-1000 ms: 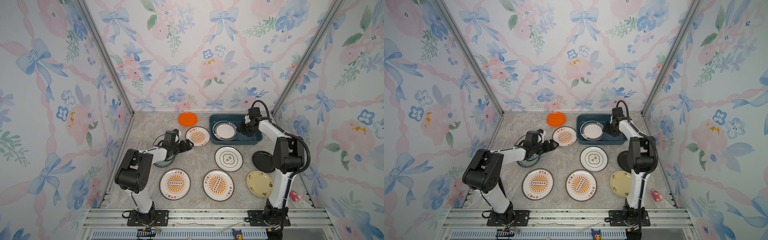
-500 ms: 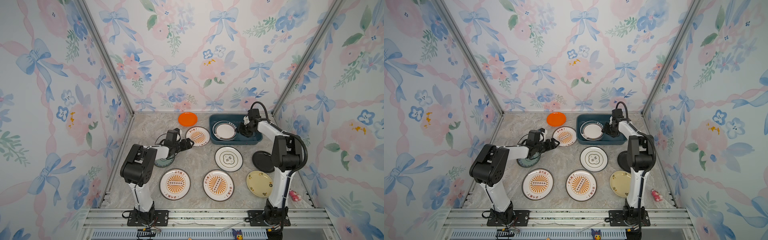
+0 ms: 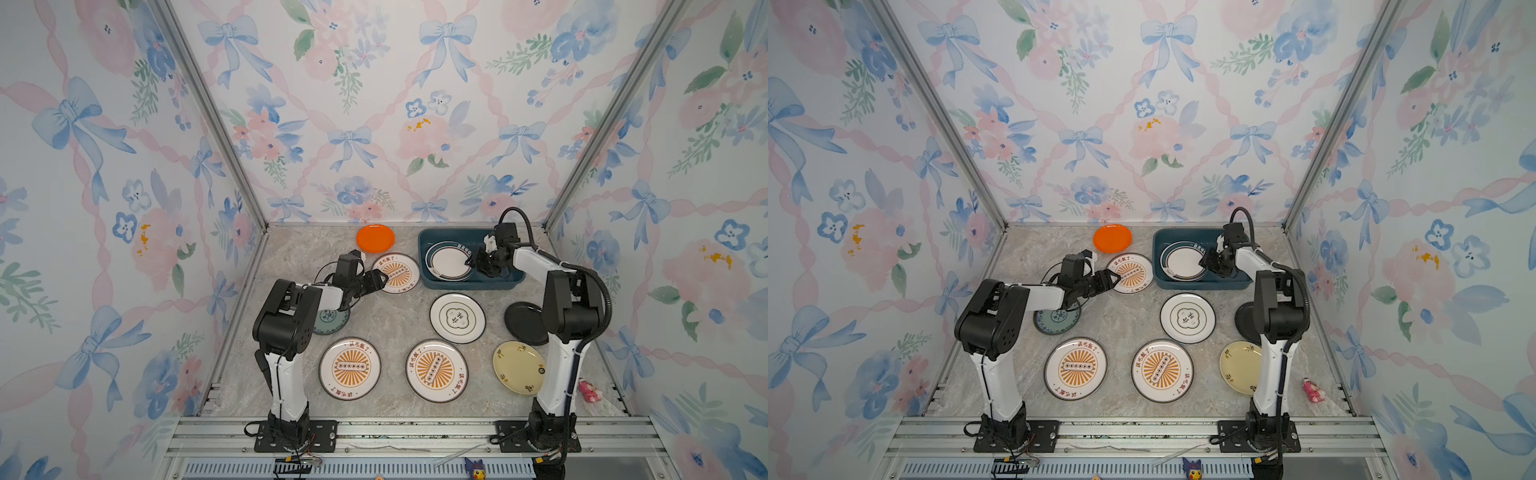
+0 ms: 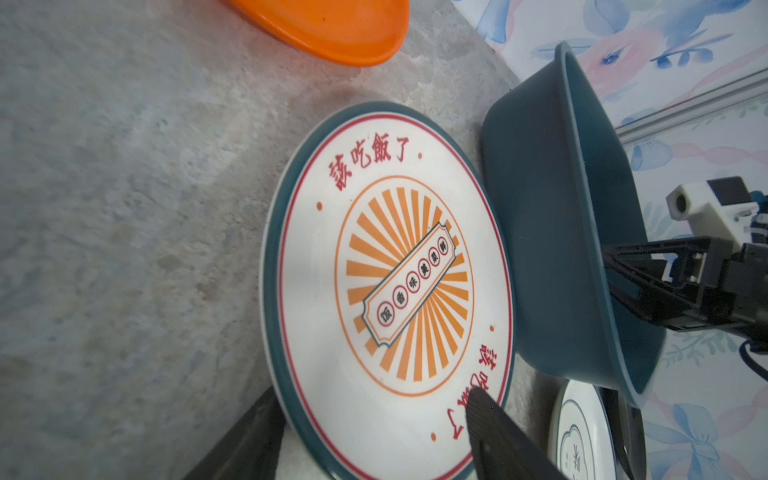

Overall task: Place the plates into the plastic bin on the countertop
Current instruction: Pick up the plate from the top-center of the table.

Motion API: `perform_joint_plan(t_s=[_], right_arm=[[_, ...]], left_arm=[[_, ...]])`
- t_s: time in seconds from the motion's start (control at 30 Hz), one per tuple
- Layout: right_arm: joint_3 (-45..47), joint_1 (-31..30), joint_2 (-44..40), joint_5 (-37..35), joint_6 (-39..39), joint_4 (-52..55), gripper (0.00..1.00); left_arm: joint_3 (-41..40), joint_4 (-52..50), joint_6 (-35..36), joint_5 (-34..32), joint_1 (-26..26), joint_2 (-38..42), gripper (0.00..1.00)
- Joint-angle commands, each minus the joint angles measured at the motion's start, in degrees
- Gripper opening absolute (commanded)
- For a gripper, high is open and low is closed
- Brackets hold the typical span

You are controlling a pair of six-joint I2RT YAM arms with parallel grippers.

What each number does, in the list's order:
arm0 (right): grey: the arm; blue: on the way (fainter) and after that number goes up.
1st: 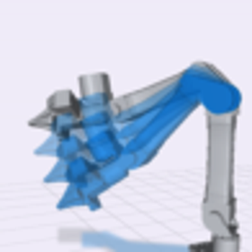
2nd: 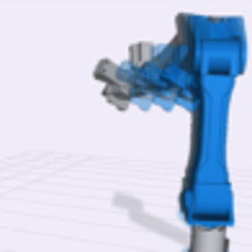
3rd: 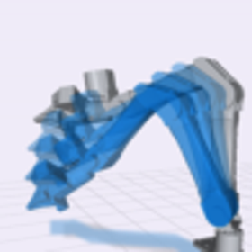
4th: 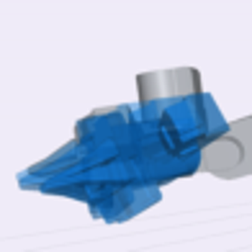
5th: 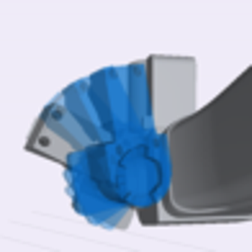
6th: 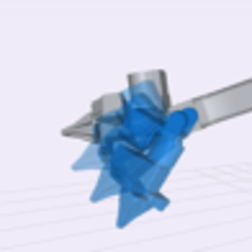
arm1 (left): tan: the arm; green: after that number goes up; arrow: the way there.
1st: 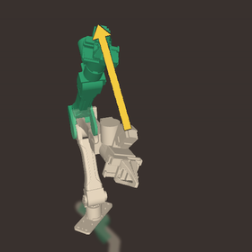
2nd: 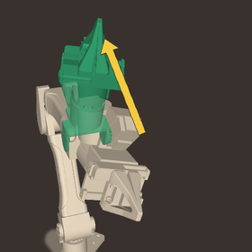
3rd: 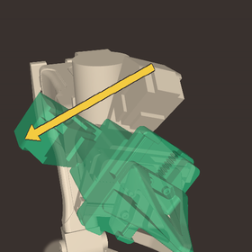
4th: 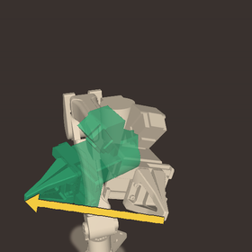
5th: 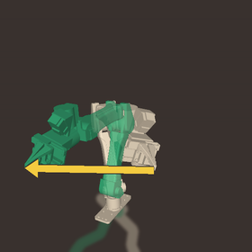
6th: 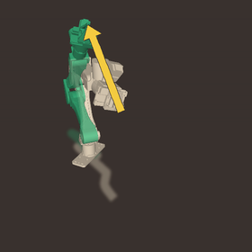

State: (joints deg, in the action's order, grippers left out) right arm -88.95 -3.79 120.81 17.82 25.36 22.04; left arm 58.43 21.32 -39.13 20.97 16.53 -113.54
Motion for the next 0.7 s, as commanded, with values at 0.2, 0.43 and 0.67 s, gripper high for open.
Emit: perform_joint_plan(t_s=[0.2,0.43,0.67], right_arm=[[9.78,0.48,-12.41,0.38,1.70,-5.73,0.54],[16.44,-0.05,-20.42,-0.50,1.02,-6.48,0.54],[20.91,-1.36,-28.36,-2.14,-0.49,-4.69,0.54]], left_arm=[[-1.17,-2.19,-1.73,-3.31,0.21,-5.09,0.34],[-1.74,-1.55,-1.65,-3.66,0.05,-5.23,0.25],[-2.20,-1.02,-1.82,-3.39,0.08,-5.38,0.22]])
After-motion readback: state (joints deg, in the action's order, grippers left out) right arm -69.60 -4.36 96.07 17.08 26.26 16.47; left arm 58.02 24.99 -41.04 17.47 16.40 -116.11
